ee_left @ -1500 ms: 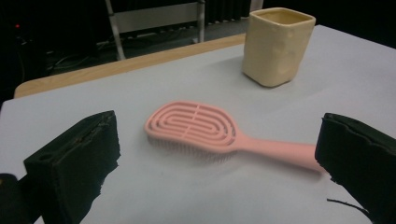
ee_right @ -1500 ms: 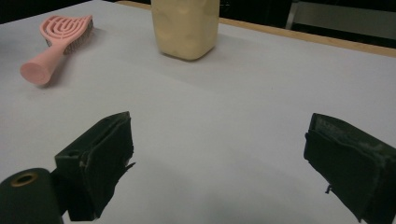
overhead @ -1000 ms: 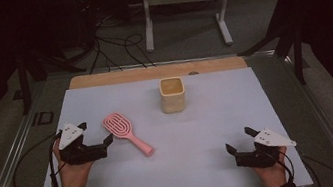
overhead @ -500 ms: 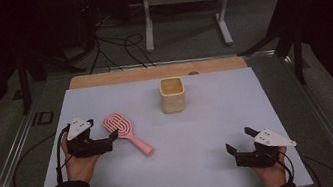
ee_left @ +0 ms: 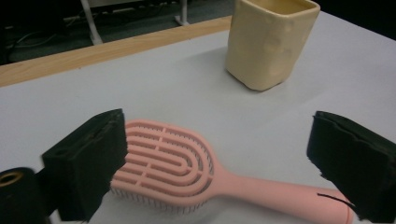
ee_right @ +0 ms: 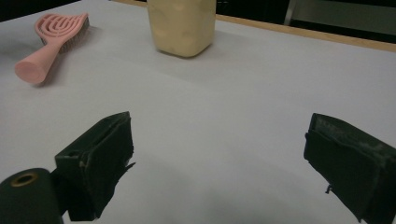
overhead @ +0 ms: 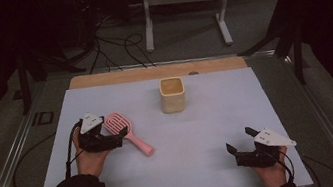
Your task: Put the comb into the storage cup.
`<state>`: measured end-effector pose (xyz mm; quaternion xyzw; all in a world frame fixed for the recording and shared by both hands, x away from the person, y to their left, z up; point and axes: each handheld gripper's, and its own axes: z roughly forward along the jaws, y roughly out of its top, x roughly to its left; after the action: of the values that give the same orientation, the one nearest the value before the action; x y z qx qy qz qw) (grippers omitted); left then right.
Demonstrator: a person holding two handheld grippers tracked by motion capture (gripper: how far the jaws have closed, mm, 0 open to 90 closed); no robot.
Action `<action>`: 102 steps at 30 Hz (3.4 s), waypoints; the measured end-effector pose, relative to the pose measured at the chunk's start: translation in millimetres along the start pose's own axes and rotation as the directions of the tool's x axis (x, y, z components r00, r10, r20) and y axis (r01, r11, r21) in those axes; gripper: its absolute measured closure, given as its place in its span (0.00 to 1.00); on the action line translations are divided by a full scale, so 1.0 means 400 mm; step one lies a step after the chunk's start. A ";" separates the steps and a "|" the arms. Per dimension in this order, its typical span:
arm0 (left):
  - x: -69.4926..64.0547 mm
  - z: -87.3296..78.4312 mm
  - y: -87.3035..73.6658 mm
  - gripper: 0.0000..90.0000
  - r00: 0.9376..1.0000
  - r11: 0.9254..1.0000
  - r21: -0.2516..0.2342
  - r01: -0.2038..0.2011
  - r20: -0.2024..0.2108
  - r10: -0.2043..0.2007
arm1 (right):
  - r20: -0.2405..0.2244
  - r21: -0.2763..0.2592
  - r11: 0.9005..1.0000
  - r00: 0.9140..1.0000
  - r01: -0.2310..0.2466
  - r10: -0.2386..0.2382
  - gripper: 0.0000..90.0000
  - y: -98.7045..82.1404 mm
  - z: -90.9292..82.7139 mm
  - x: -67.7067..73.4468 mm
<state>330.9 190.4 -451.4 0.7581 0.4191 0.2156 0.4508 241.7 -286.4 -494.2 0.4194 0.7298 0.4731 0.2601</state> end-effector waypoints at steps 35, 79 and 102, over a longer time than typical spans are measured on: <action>-0.074 0.154 0.002 0.97 0.994 0.978 0.201 -0.057 0.099 0.037 | 0.000 -0.004 1.000 1.000 -0.006 0.006 0.09 0.000 -0.002 -0.003; -0.081 0.159 -0.069 1.00 0.989 0.931 0.358 -0.071 0.146 0.019 | -0.001 0.003 1.000 1.000 -0.006 0.006 0.09 0.000 0.000 -0.004; -0.029 0.087 -0.089 1.00 0.996 0.941 0.339 -0.008 0.086 -0.022 | 0.000 0.006 1.000 1.000 -0.005 0.005 0.09 0.000 0.001 -0.004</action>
<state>333.2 171.7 -498.9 0.8317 0.4322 0.1046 0.3324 242.8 -287.9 -494.4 0.4218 0.7302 0.4717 0.2577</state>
